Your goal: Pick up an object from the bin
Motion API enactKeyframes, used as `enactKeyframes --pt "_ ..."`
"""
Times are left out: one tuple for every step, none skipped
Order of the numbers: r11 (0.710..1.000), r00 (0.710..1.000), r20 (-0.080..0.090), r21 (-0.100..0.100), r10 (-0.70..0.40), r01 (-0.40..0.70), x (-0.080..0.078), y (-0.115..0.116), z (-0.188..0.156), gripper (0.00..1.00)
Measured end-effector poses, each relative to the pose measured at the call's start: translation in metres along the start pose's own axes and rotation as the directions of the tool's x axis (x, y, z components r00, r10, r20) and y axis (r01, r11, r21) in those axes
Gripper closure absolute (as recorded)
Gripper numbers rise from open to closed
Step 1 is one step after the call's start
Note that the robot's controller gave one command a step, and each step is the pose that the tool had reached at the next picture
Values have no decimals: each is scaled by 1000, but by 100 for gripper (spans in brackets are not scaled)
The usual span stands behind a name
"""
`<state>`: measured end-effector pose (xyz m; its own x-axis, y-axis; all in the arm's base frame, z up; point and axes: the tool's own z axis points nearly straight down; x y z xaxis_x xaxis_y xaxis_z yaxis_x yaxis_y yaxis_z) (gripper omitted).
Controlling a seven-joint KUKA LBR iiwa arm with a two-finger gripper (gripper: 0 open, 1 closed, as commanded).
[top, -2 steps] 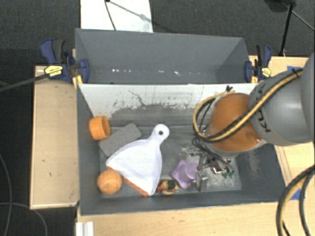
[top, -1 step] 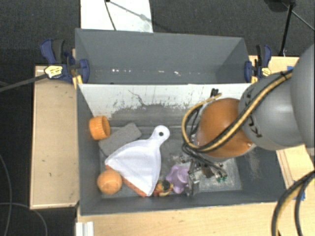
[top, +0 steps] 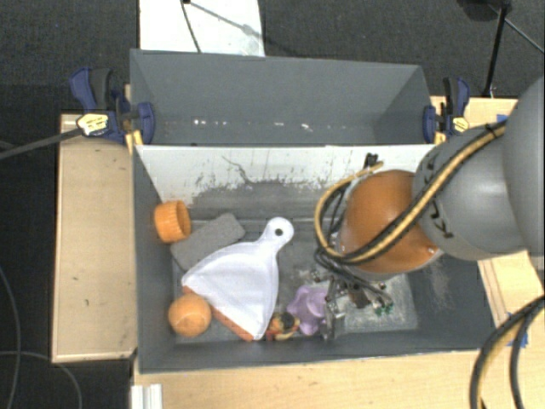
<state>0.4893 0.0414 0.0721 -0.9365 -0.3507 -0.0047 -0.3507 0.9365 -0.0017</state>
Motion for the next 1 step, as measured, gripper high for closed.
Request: enactKeyframes --pt "1000 1000 -9 -4 -10 10 4 -8 -48 100"
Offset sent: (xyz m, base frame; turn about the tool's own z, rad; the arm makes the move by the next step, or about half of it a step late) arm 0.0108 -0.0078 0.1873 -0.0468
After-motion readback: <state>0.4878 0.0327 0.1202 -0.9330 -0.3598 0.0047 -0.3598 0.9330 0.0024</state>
